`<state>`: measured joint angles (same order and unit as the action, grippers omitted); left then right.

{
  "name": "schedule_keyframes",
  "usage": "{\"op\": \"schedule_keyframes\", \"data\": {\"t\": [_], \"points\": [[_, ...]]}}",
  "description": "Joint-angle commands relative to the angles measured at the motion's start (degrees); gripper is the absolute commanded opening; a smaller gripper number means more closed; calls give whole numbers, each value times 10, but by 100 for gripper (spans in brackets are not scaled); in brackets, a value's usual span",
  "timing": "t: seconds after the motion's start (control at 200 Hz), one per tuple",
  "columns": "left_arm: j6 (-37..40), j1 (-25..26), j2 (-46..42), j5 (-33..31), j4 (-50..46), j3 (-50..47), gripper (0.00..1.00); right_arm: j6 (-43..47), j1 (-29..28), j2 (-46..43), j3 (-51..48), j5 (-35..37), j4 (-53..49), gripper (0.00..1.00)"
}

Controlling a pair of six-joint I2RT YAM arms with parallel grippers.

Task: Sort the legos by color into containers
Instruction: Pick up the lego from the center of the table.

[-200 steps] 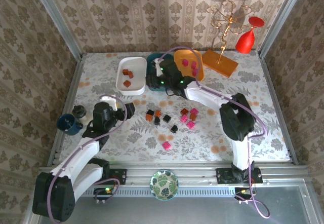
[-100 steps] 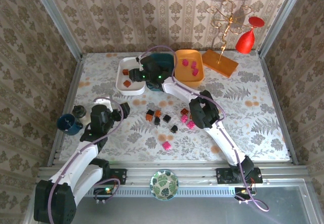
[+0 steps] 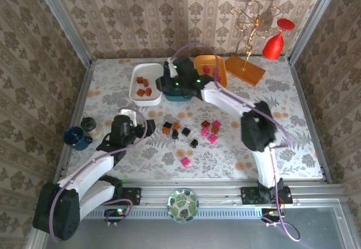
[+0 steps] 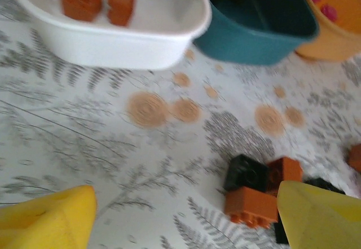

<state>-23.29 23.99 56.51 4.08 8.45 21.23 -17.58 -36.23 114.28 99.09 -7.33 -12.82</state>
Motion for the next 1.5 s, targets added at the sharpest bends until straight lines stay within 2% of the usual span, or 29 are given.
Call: {"op": "schedule_keyframes", "data": {"t": [0.0, 0.215, 0.47, 0.795, 1.315, 1.495], "points": [[28, 41, 29, 15, -24, 32, 84, 43, 16, -121, -138, 14, -7, 70], [50, 86, 140, 32, -41, 98, 79, 79, 28, -300, -358, 76, -33, 73], [104, 91, 274, 12, -151, 220, 70, 61, 40, -395, -476, 82, 9, 74], [131, 82, 356, 20, -224, 298, 63, 49, 55, -440, -520, 86, 42, 75], [150, 82, 418, 32, -258, 348, 63, 46, 61, -458, -532, 82, 45, 76], [153, 82, 436, 31, -263, 361, 56, 44, 62, -459, -536, 81, 48, 76]]}}
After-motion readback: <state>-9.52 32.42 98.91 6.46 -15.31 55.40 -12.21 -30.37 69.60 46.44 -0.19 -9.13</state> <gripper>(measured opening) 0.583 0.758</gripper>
